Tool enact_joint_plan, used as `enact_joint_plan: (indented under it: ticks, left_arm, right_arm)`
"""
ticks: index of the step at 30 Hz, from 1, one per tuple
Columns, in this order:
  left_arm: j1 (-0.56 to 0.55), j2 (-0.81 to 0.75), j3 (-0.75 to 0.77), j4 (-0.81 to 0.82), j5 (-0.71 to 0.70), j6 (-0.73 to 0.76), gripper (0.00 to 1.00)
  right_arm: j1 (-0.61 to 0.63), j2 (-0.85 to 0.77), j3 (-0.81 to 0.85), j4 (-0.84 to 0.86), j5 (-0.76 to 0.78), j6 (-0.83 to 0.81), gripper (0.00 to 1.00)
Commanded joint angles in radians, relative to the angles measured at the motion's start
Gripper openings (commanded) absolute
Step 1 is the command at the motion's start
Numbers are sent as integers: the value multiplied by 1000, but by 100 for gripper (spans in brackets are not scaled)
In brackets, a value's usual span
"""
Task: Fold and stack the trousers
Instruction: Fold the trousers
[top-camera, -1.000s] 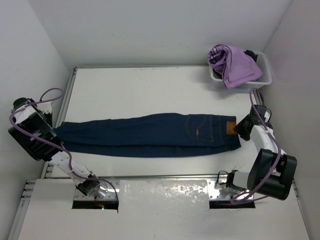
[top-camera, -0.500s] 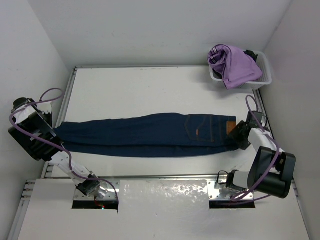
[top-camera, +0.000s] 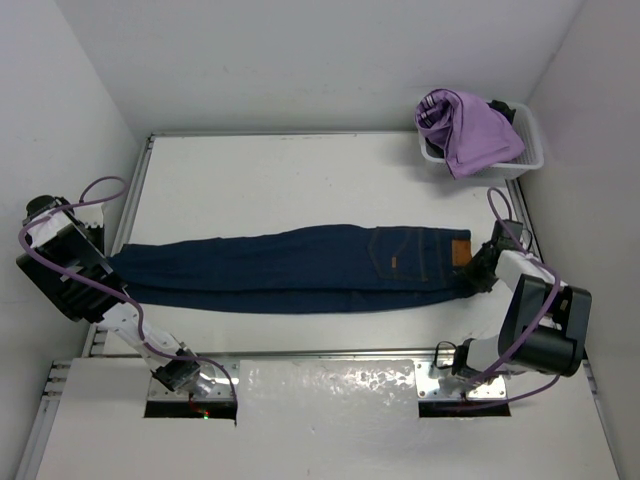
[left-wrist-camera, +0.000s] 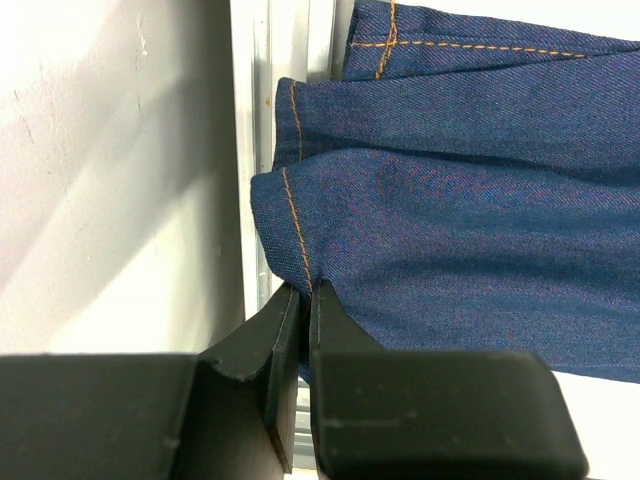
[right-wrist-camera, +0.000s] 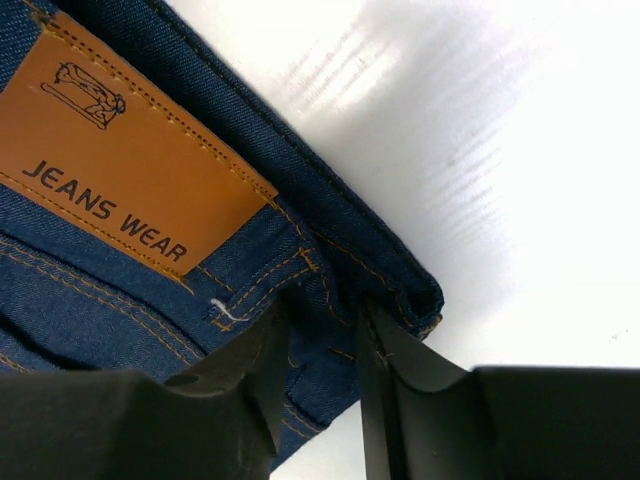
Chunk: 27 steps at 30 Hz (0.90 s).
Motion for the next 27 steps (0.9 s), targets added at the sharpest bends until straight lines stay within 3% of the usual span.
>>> enact_joint_plan:
  ticks: [1, 10, 12, 15, 16, 17, 19, 27]
  left_arm:
    - [11, -31, 24, 22, 0, 12, 0]
    - [11, -28, 28, 22, -3, 11, 0]
    - [11, -27, 33, 20, 0, 11, 0]
    - [11, -24, 47, 17, 2, 9, 0]
    - [11, -24, 48, 17, 2, 9, 0]
    - [11, -22, 51, 16, 3, 8, 0]
    - [11, -19, 57, 13, 6, 5, 0]
    - [11, -24, 59, 13, -1, 12, 0]
  right_arm:
    - [-4, 27, 21, 67, -14, -9, 29]
    - [-4, -36, 58, 49, 32, -52, 2]
    - [-4, -51, 96, 28, 55, -95, 1]
    - [-4, -42, 140, -29, 95, -152, 4]
    - [-4, -34, 145, -37, 93, -163, 9]
    - [-4, -25, 147, -40, 67, -169, 22]
    - [-4, 13, 141, -20, 17, -173, 28]
    - [-4, 90, 125, 38, -51, -92, 28]
